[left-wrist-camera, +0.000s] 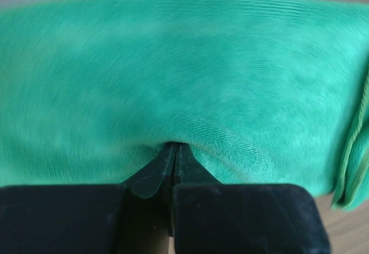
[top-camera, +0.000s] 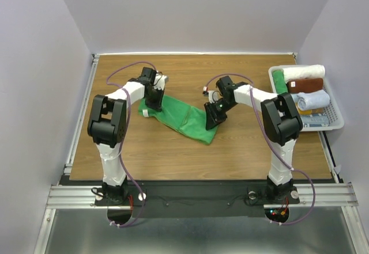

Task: Roll the towels
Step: Fold the towel

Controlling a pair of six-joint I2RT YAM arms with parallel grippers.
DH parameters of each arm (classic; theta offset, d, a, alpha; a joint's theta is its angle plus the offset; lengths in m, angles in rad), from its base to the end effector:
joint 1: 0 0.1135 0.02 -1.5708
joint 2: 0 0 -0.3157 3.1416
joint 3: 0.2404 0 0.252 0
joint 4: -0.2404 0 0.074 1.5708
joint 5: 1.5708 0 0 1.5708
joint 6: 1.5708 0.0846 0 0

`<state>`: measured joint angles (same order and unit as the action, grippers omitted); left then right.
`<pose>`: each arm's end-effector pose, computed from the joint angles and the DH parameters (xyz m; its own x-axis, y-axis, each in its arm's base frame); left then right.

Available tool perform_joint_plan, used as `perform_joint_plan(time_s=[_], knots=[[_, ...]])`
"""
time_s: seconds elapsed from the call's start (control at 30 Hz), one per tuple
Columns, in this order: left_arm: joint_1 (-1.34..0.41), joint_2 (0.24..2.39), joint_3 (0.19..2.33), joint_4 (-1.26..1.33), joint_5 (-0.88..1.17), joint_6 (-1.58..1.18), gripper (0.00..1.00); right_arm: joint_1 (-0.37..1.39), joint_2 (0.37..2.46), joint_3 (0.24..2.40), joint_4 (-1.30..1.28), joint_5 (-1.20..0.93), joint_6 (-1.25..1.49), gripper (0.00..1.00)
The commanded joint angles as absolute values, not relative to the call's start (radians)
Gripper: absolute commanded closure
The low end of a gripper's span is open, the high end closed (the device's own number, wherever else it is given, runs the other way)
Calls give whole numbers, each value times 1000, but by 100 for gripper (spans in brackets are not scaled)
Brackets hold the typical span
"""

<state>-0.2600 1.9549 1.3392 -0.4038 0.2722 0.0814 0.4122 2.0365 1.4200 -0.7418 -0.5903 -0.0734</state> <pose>0.4331 -0.1388 0.1814 -0.7893 0.2910 -0.5407 0.4494 0.8738 -0.1857 0.3720 0.2140 0.1620 -0.8609 -0.4429 -0.2502 -0.5049 0.6835 0.5272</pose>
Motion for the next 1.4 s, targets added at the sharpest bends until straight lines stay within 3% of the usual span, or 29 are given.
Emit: perform_joint_plan(time_s=[0.0, 0.1, 0.23, 0.33, 0.47, 0.67, 0.87, 1.17, 1.37], knots=[[-244, 2126, 1523, -414, 175, 178, 93, 458, 2033, 1312, -726, -767, -35, 63], [-245, 2233, 1725, -465, 262, 267, 89, 534, 2040, 1298, -649, -839, -5, 60], [-255, 2324, 1963, -535, 367, 345, 53, 604, 2062, 1347, -585, -928, 70, 55], [-256, 2315, 2054, -539, 391, 344, 35, 603, 2019, 1402, -569, -927, 103, 48], [-258, 2200, 1943, -465, 388, 316, 17, 580, 1904, 1413, -569, -885, 106, 46], [-291, 2025, 1709, -436, 322, 256, 16, 549, 1848, 1344, -577, -683, 39, 50], [-310, 2000, 1574, -396, 374, 170, 16, 548, 1929, 1319, -575, -551, 8, 54], [-311, 2123, 1612, -374, 483, 129, 16, 548, 2017, 1284, -545, -653, 43, 59], [-314, 2252, 1784, -402, 523, 118, 16, 552, 2072, 1240, -405, -823, 207, 58]])
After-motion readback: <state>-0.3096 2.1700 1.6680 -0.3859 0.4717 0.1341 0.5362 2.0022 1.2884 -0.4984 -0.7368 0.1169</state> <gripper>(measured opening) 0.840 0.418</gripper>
